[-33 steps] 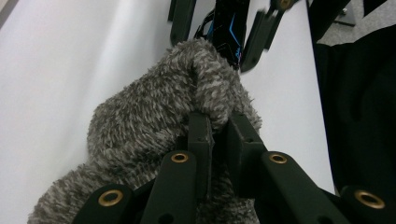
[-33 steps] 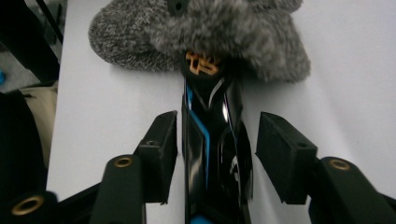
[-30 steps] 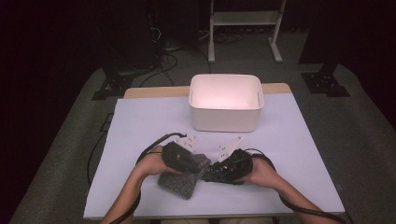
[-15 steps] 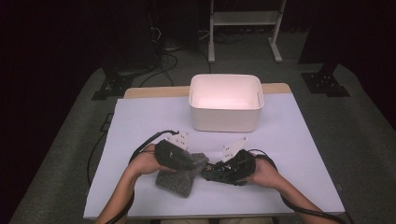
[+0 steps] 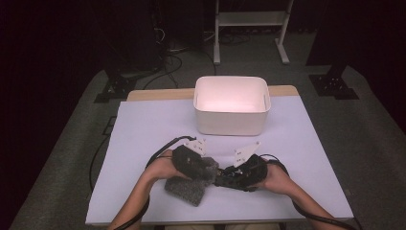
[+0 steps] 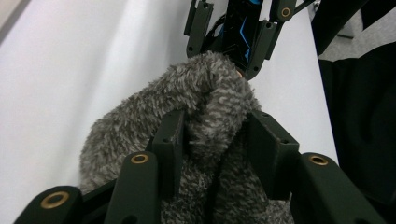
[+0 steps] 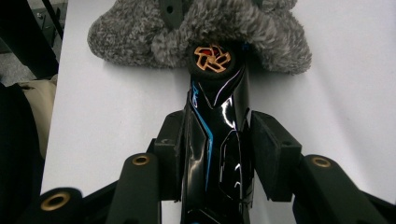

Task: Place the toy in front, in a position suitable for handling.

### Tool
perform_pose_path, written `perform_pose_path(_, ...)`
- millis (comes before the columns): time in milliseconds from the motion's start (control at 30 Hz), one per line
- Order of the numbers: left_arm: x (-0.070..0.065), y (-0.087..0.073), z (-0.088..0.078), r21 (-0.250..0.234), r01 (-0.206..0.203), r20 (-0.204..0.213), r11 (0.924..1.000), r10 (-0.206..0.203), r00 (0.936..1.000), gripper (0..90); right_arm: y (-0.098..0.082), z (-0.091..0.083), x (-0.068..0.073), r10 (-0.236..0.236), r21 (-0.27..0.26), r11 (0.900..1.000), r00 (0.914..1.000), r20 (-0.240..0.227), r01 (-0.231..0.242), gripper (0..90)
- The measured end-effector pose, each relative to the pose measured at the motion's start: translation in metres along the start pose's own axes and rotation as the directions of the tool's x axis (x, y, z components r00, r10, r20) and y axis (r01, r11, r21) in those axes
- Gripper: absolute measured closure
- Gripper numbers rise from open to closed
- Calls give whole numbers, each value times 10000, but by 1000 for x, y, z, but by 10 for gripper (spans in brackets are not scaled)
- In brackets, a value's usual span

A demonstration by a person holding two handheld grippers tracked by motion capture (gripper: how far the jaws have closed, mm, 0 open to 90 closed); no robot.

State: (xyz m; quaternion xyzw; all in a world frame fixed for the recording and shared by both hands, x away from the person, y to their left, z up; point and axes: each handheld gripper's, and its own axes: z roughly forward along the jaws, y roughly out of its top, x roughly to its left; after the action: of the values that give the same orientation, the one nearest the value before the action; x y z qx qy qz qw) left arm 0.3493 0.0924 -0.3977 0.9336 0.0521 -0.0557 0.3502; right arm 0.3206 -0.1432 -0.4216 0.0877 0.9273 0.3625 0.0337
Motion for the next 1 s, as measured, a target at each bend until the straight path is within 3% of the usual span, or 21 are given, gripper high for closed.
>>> perform_pose_path(200,3,-7,0,-119,210,224,9997,-207,9995,574,0,0,2,-91,33,10000,9999,57,90,565)
perform_pose_path(433,1,-14,6,-348,146,479,9993,-129,9988,764,2,0,0,-16,227,9997,10000,-42,17,562)
perform_pose_path(600,1,-13,5,-273,143,494,9995,-130,9987,783,11,5,-3,259,779,9967,9991,-346,-232,531)
perform_pose_path(733,-1,-11,5,-265,45,512,9996,-31,9987,794,22,17,-1,172,1288,9916,9986,-499,-106,498)
perform_pose_path(800,-1,-11,5,-255,140,526,9996,-126,9985,798,27,23,-1,-3,1630,9866,9990,-442,75,540)
perform_pose_path(900,-1,-14,3,-308,255,595,9992,-236,9979,803,28,22,1,-352,1744,9839,9989,-300,399,558)
perform_pose_path(1000,0,-19,-1,-456,350,532,9983,-326,9981,807,26,21,0,-257,1602,9866,9990,-357,311,560)
